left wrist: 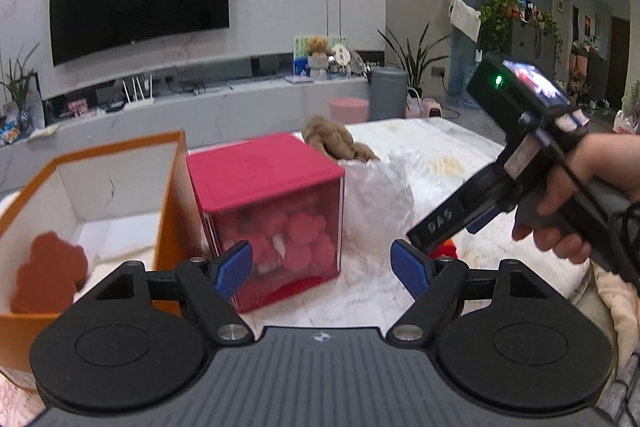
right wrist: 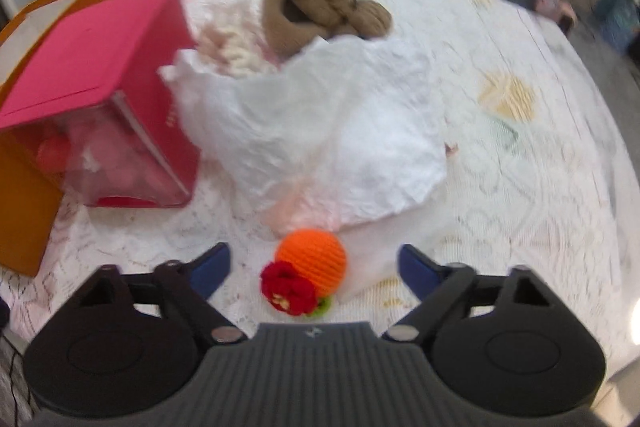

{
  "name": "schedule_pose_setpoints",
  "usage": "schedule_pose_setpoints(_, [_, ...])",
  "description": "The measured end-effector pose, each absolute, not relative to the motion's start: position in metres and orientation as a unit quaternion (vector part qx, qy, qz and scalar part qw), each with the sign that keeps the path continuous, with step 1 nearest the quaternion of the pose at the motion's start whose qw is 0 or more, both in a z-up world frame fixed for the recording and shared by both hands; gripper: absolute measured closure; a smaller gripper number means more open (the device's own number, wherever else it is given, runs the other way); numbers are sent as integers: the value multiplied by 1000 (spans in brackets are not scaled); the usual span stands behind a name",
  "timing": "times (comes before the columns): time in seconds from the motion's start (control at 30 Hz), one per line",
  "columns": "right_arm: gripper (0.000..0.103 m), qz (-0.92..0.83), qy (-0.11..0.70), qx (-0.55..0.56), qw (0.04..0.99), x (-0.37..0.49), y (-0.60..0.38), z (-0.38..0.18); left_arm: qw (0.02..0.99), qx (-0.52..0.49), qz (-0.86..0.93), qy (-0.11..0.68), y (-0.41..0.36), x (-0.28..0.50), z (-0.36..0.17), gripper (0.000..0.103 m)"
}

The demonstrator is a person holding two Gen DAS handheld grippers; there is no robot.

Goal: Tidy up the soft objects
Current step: 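Reach the right gripper to the orange crochet ball and grasp it, then grasp the white plastic bag with the left gripper while the right gripper holds the ball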

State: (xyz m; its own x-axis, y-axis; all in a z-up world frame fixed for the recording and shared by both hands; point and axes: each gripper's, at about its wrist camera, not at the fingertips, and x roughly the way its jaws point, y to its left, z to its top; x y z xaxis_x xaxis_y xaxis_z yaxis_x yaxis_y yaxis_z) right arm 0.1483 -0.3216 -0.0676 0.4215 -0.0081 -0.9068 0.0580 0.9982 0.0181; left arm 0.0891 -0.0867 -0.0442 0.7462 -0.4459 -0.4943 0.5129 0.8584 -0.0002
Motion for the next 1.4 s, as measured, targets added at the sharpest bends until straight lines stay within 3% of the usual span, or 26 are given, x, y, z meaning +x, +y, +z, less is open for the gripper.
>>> schedule_pose_setpoints(0.07, [21,-15,540,31,841,149,-323,-70,931,67,-257,251,-85,89,-47,11])
schedule_pose_setpoints(0.2, [42,-5,543,31,839,147,-320,-73,927,63,-259,265,-87,92,-52,11])
schedule_pose_setpoints(0.43, [49,-1,542,35,840,151,-316,-80,923,64,-256,279,-86,88,-57,11])
schedule_pose_setpoints(0.47, [59,-5,540,26,842,151,-315,-81,923,65,-256,280,-86,87,-57,11])
schedule_pose_setpoints(0.5, [60,-10,538,12,843,151,-313,-83,923,65,-257,280,-86,87,-56,11])
schedule_pose_setpoints(0.77, [63,-15,527,-14,850,141,-316,-75,922,72,-267,270,-87,80,-52,11])
schedule_pose_setpoints(1.07, [62,-47,413,56,908,99,-360,5,932,109,-261,225,-128,55,-61,12])
schedule_pose_setpoints(1.2, [62,-76,401,72,910,93,-381,10,929,184,-263,186,-168,51,-59,13])
schedule_pose_setpoints(1.4, [62,-93,399,101,906,88,-406,2,933,175,-251,190,-205,72,-70,13])
